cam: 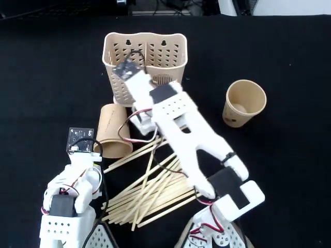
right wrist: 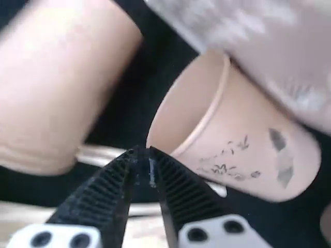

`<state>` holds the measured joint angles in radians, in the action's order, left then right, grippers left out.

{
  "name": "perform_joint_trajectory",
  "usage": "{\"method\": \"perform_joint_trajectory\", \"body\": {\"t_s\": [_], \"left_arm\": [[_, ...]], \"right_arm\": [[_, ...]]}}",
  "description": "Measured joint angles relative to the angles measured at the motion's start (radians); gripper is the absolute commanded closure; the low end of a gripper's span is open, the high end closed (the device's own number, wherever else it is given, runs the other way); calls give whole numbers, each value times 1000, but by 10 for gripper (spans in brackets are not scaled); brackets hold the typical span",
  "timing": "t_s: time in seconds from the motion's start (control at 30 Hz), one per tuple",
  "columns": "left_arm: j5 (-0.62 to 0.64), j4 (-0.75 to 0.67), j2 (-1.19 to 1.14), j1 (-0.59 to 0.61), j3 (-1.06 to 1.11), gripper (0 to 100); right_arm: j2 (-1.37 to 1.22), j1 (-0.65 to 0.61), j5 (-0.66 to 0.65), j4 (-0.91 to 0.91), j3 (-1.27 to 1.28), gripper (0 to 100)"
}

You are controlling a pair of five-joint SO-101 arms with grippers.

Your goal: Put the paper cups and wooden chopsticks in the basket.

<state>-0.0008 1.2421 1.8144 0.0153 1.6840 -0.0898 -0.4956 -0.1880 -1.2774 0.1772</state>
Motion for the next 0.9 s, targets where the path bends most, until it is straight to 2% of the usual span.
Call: {"method": "perform_joint_trajectory", "body": {"t_s": [0.27,0.43,0.63,0.9], "left_arm": [[0,0,0,0,0,969],[0,0,0,0,0,969],[0,0,0,0,0,969],[0,0,0,0,0,969]], "right_arm": [[158,89,0,-172,20,983],[302,120,0,-184,135,968],[431,-35,0,-68,178,796],[315,-74,0,118,229,786]]}}
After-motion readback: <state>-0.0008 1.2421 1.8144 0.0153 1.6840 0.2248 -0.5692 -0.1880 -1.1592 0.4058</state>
